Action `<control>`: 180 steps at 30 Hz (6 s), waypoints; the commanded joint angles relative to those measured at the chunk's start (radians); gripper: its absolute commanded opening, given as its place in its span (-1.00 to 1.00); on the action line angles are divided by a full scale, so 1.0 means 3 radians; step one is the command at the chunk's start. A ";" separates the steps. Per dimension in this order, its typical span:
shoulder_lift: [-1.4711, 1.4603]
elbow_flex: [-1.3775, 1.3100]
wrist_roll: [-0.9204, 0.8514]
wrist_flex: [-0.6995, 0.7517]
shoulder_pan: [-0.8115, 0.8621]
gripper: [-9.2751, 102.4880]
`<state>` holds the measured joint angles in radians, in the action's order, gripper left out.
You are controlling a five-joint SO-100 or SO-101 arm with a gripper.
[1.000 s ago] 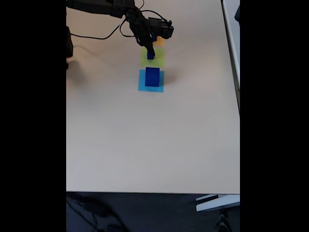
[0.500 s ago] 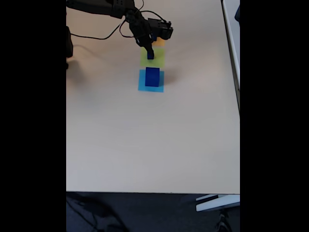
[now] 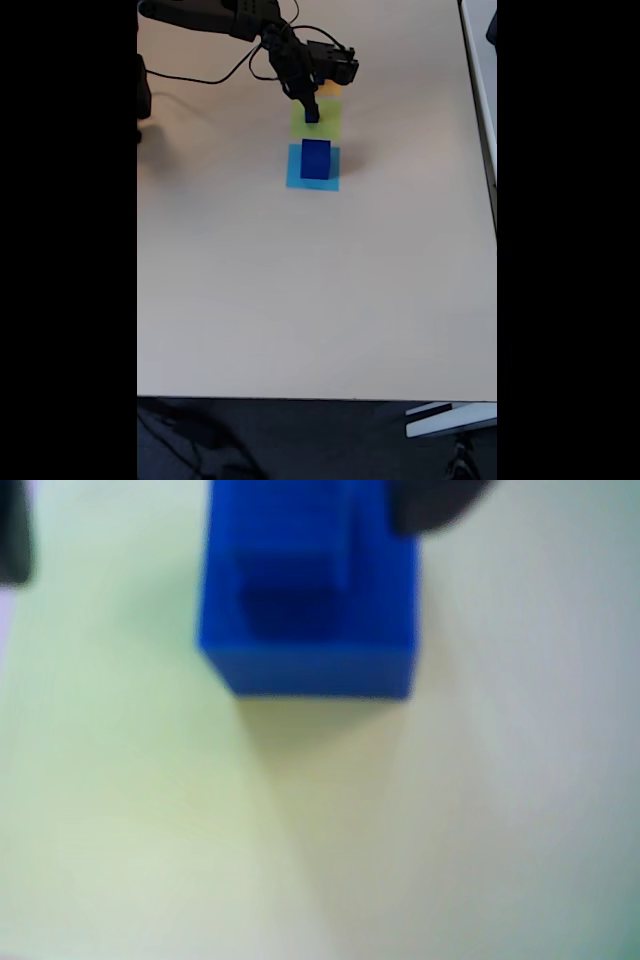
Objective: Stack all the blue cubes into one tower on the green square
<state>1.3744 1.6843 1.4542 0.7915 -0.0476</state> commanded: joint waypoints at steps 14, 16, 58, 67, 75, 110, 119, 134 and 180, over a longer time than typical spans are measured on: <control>-0.0010 -0.0036 -0.0015 -0.0066 -0.0015 -0.57; -0.0010 -0.0036 -0.0015 -0.0066 -0.0015 -0.65; 0.0143 -0.0389 -0.0215 0.0312 0.0148 -0.84; 0.0143 -0.0936 -0.0573 0.0752 0.0424 -0.84; 0.0179 -0.0982 -0.0874 0.0818 0.0767 -0.82; 0.0199 -0.0772 -0.0608 0.0440 0.0992 -0.82; 0.0271 -0.0557 -0.0562 0.0435 0.1023 -0.82; 0.0271 -0.0562 -0.0547 0.0394 0.0987 -0.77; -0.0194 -0.1370 0.0409 0.0133 0.0046 -0.66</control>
<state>1.3039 1.2671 1.5539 0.8498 -0.0061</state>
